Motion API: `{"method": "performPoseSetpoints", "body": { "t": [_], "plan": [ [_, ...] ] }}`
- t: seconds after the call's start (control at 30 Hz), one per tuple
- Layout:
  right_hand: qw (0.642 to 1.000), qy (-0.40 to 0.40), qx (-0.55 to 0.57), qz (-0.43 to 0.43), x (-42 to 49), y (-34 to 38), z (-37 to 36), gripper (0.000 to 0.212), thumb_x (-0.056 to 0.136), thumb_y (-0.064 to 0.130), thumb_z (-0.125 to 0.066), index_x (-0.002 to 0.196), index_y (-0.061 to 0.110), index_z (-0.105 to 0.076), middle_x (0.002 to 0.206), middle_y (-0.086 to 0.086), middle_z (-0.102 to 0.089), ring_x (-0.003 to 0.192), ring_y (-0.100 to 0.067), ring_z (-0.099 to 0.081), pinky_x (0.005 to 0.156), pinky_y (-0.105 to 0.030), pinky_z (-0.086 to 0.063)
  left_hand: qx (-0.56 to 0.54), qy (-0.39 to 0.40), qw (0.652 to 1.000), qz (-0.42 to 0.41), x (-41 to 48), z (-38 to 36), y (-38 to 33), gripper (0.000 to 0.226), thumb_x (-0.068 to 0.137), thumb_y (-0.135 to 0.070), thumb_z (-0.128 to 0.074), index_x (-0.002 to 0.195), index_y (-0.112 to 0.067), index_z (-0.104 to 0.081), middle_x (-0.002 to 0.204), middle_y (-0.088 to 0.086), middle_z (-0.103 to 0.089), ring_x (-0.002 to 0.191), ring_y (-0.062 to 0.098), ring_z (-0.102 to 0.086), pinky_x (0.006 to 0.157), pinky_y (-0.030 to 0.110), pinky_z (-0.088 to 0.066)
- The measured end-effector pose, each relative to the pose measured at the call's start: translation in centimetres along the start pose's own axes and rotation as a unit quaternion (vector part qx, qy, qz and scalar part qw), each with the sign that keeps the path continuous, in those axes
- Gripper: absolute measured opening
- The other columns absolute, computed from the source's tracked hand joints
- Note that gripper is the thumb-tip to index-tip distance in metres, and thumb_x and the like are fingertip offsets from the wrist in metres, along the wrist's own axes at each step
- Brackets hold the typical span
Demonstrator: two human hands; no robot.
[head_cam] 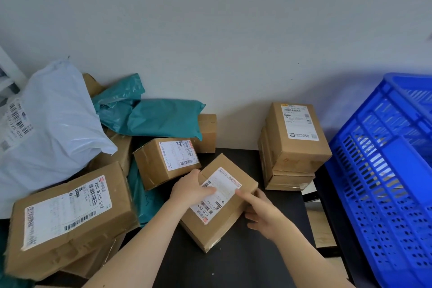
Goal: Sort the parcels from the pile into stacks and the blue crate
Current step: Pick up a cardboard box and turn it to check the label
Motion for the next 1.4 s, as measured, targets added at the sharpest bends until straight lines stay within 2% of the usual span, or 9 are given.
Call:
{"method": "performPoseSetpoints", "body": {
  "t": [0.2, 0.3, 0.47, 0.7, 0.83, 0.97, 1.1, 1.23, 1.4],
  "plan": [
    [0.999, 0.022, 0.035, 0.030, 0.7, -0.3, 0.0, 0.111, 0.069, 0.026, -0.084, 0.152, 0.036, -0.012, 0.146, -0.010, -0.039, 0.130, -0.039, -0.042, 0.109, -0.059, -0.033, -0.163, 0.010, 0.985, 0.050, -0.1, -0.3, 0.4, 0.057, 0.089, -0.029, -0.066, 0.139, -0.016, -0.042, 0.131, 0.003, -0.056, 0.110, 0.016, -0.057, 0.070, 0.021, -0.043],
    [0.999, 0.020, 0.027, 0.010, 0.9, -1.0, 0.1, 0.105, 0.073, 0.026, -0.082, 0.153, 0.028, -0.014, 0.144, -0.010, -0.042, 0.122, -0.034, -0.048, 0.108, -0.053, -0.037, -0.195, 0.045, 0.977, 0.073, -0.1, -0.7, 0.6, 0.052, 0.088, -0.030, -0.067, 0.134, -0.018, -0.047, 0.124, 0.001, -0.060, 0.104, 0.014, -0.057, 0.078, 0.026, -0.045],
    [0.998, 0.051, 0.013, 0.019, 1.0, -0.9, -0.1, 0.106, 0.061, 0.040, -0.087, 0.148, 0.037, -0.027, 0.139, -0.004, -0.048, 0.128, -0.033, -0.044, 0.111, -0.058, -0.028, -0.270, 0.084, 0.954, 0.098, -0.2, -0.8, 0.8, 0.031, 0.089, -0.034, -0.065, 0.115, -0.026, -0.051, 0.093, -0.010, -0.059, 0.081, 0.005, -0.054, 0.083, 0.029, -0.039],
    [0.996, 0.052, 0.031, 0.058, 0.5, 1.4, 0.6, 0.092, 0.074, 0.037, -0.078, 0.145, 0.050, -0.020, 0.128, -0.003, -0.054, 0.113, -0.029, -0.055, 0.099, -0.055, -0.045, -0.361, 0.090, 0.918, 0.139, -0.6, -0.7, -0.3, 0.040, 0.083, -0.050, -0.067, 0.112, -0.024, -0.061, 0.105, 0.003, -0.067, 0.099, 0.021, -0.060, 0.093, 0.041, -0.047],
    [0.992, 0.080, 0.025, 0.094, -0.4, 2.5, 1.0, 0.104, 0.062, 0.023, -0.080, 0.146, 0.043, -0.020, 0.130, -0.005, -0.053, 0.115, -0.030, -0.054, 0.100, -0.055, -0.044, -0.434, 0.080, 0.891, 0.103, -0.6, 0.2, -1.0, 0.025, 0.085, -0.040, -0.066, 0.106, -0.027, -0.061, 0.107, 0.004, -0.068, 0.105, 0.024, -0.060, 0.102, 0.045, -0.042],
    [0.988, 0.092, 0.019, 0.124, -0.7, 3.8, 1.3, 0.108, 0.049, 0.024, -0.078, 0.145, 0.034, -0.028, 0.132, -0.007, -0.054, 0.117, -0.031, -0.053, 0.101, -0.056, -0.043, -0.428, 0.095, 0.898, 0.036, -1.1, 0.9, -1.4, 0.037, 0.082, -0.027, -0.071, 0.117, -0.026, -0.060, 0.108, 0.001, -0.071, 0.107, 0.022, -0.062, 0.106, 0.046, -0.039],
    [0.984, 0.094, 0.018, 0.153, -1.5, 5.2, 1.4, 0.079, 0.063, 0.023, -0.077, 0.135, 0.030, -0.043, 0.119, -0.006, -0.067, 0.111, -0.029, -0.061, 0.098, -0.053, -0.046, -0.426, 0.094, 0.900, -0.013, -1.3, 1.5, -2.1, 0.069, 0.073, -0.021, -0.079, 0.132, -0.030, -0.046, 0.117, 0.001, -0.067, 0.110, 0.021, -0.060, 0.096, 0.041, -0.043],
    [0.980, 0.077, 0.013, 0.184, -2.4, 6.4, 1.0, 0.056, 0.077, 0.015, -0.077, 0.124, 0.028, -0.050, 0.109, -0.004, -0.072, 0.102, -0.025, -0.067, 0.089, -0.045, -0.052, -0.392, 0.073, 0.916, -0.044, -1.4, 2.1, -3.5, 0.075, 0.079, -0.015, -0.074, 0.141, -0.031, -0.035, 0.118, -0.003, -0.063, 0.106, 0.015, -0.058, 0.080, 0.031, -0.044],
    [0.976, 0.053, 0.020, 0.210, -2.6, 7.5, 0.7, 0.060, 0.076, 0.014, -0.077, 0.128, 0.027, -0.049, 0.110, -0.004, -0.071, 0.103, -0.026, -0.067, 0.095, -0.050, -0.050, -0.412, 0.038, 0.908, -0.062, -1.7, 3.0, -4.7, 0.068, 0.079, -0.010, -0.073, 0.134, -0.029, -0.038, 0.109, -0.003, -0.065, 0.100, 0.016, -0.060, 0.076, 0.032, -0.045]
  ]
}}
Point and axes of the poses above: each hand's wrist, its own x-axis towards the middle knuckle, its own z-axis out of the back of the hand, y = z × x, the point moved 1 cm from there along x, towards the middle knuckle
